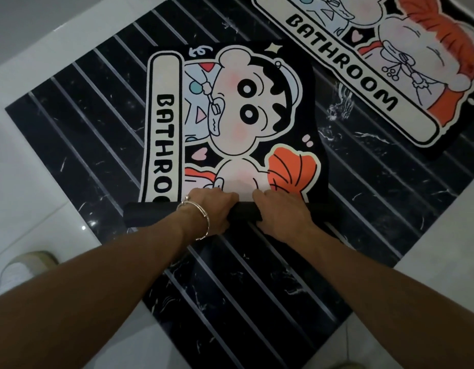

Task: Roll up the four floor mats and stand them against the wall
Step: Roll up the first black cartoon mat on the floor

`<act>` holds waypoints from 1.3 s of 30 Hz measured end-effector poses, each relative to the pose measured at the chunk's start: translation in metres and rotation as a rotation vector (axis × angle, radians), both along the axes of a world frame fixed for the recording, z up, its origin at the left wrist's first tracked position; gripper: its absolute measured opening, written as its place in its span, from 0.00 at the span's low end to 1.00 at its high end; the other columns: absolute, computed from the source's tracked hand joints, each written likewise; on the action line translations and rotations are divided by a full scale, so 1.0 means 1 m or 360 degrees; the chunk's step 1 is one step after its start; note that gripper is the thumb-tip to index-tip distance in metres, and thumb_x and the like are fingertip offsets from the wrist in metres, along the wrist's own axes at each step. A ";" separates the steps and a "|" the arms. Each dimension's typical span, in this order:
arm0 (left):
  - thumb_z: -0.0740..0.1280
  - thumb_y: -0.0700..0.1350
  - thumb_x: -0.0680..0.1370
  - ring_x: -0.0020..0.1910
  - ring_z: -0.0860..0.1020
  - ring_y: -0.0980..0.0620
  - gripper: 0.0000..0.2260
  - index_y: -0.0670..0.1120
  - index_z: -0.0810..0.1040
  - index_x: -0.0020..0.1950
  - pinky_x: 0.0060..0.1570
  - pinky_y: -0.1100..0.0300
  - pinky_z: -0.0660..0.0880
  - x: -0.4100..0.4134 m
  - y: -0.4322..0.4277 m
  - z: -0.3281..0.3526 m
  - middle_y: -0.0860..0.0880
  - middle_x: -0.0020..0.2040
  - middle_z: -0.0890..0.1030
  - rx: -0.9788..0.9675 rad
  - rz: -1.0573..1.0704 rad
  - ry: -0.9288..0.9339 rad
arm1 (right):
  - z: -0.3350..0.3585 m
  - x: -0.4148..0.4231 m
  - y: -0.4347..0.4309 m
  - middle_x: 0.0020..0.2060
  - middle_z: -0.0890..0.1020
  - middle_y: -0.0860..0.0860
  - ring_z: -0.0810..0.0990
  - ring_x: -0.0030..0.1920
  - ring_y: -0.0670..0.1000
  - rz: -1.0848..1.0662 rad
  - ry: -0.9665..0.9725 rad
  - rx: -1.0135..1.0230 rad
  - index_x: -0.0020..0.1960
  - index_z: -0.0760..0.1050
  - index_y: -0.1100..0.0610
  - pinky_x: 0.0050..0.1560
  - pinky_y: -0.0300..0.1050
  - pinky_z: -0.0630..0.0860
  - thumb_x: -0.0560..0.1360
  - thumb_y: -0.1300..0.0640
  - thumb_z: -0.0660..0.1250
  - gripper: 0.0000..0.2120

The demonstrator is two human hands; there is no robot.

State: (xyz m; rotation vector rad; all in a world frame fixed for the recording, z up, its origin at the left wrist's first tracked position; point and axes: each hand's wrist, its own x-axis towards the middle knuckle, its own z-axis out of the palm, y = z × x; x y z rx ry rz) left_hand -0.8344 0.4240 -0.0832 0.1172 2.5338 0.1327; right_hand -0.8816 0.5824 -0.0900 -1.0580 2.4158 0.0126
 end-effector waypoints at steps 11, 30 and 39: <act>0.66 0.49 0.75 0.46 0.78 0.47 0.14 0.48 0.69 0.58 0.40 0.55 0.74 0.001 -0.001 0.003 0.49 0.49 0.77 0.0012 0.0060 0.0099 | 0.005 0.001 0.003 0.52 0.75 0.52 0.75 0.53 0.54 0.0031 0.0181 -0.0075 0.58 0.66 0.55 0.44 0.47 0.67 0.73 0.52 0.67 0.17; 0.67 0.50 0.74 0.49 0.77 0.47 0.19 0.48 0.65 0.62 0.40 0.54 0.73 0.005 -0.003 0.005 0.49 0.52 0.75 -0.0121 -0.0169 0.0257 | 0.018 -0.016 -0.005 0.43 0.76 0.51 0.76 0.42 0.53 -0.0191 -0.0580 0.0072 0.49 0.67 0.52 0.38 0.45 0.70 0.70 0.53 0.67 0.11; 0.65 0.50 0.74 0.53 0.78 0.46 0.18 0.49 0.66 0.62 0.41 0.55 0.70 -0.017 -0.002 0.011 0.49 0.55 0.76 -0.0135 -0.0296 0.0222 | 0.008 -0.010 0.000 0.44 0.77 0.49 0.75 0.42 0.52 -0.0343 -0.0302 -0.0071 0.52 0.68 0.53 0.38 0.44 0.67 0.72 0.51 0.67 0.13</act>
